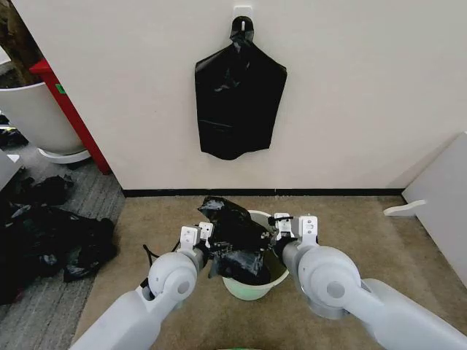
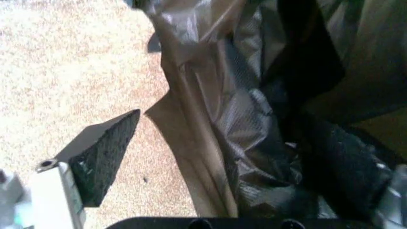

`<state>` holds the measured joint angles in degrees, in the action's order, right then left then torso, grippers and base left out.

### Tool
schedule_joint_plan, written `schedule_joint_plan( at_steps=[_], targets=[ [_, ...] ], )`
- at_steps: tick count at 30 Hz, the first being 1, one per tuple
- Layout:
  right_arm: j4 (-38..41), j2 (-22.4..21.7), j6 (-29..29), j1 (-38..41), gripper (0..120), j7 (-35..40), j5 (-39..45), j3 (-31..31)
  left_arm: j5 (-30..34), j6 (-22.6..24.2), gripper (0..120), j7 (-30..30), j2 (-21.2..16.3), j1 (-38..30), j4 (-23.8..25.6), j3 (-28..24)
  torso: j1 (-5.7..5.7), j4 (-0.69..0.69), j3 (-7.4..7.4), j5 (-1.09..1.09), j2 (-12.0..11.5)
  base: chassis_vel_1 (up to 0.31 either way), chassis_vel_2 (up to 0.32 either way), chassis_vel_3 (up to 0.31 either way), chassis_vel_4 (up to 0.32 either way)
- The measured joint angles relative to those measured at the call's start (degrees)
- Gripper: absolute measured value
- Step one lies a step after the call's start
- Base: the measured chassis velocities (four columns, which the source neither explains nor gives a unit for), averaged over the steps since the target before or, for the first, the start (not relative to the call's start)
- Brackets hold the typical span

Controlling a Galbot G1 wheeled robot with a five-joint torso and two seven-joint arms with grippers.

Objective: Place the garbage bag over the trash bin.

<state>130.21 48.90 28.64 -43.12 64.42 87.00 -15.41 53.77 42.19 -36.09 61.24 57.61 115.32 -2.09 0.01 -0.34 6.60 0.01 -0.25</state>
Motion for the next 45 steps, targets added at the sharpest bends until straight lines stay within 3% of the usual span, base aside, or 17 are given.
schedule_joint_plan(
  at_steps=[17, 23, 26, 34, 45],
  targets=[
    [0.3, -0.8, 0.1, -1.4, 0, -0.7, -0.6, 1.0, -0.4, -0.2, 36, -0.2, 0.6, 0.7, -0.7, -0.4, 0.0, 0.0, -0.01, 0.0, 0.0, 0.0, 0.0, 0.0, 0.0],
    [0.5, -1.5, 0.2, -2.2, 0, -1.3, -1.2, 1.8, -0.3, -0.2, 11, -0.1, 0.9, 0.7, -1.2, -0.4, 0.0, 0.0, -0.01, -0.01, 0.0, 0.0, 0.0, 0.0, 0.0],
    [0.5, -1.7, 0.5, -2.7, 0, -1.6, -1.7, 2.1, -0.2, -0.2, 4, 0.1, 1.0, 0.8, -1.2, -0.4, 0.0, 0.0, -0.01, -0.02, 0.0, 0.0, 0.0, 0.0, 0.0],
    [1.9, -2.2, 1.0, -4.1, 0, -3.4, -3.5, 4.1, -0.4, -0.2, 2, 0.1, 0.7, 1.2, 0.4, -0.1, 0.0, -0.01, 0.01, -0.02, 0.0, 0.0, 0.0, 0.0, 0.0],
    [7.2, -7.3, 2.5, -5.6, 0, -8.2, -2.7, 11.4, -0.4, -1.8, 1, 0.8, -0.8, -0.1, 8.0, 2.8, 0.0, -0.01, 0.0, 0.01, 0.0, 0.0, 0.0, 0.0, 0.0]
  ],
)
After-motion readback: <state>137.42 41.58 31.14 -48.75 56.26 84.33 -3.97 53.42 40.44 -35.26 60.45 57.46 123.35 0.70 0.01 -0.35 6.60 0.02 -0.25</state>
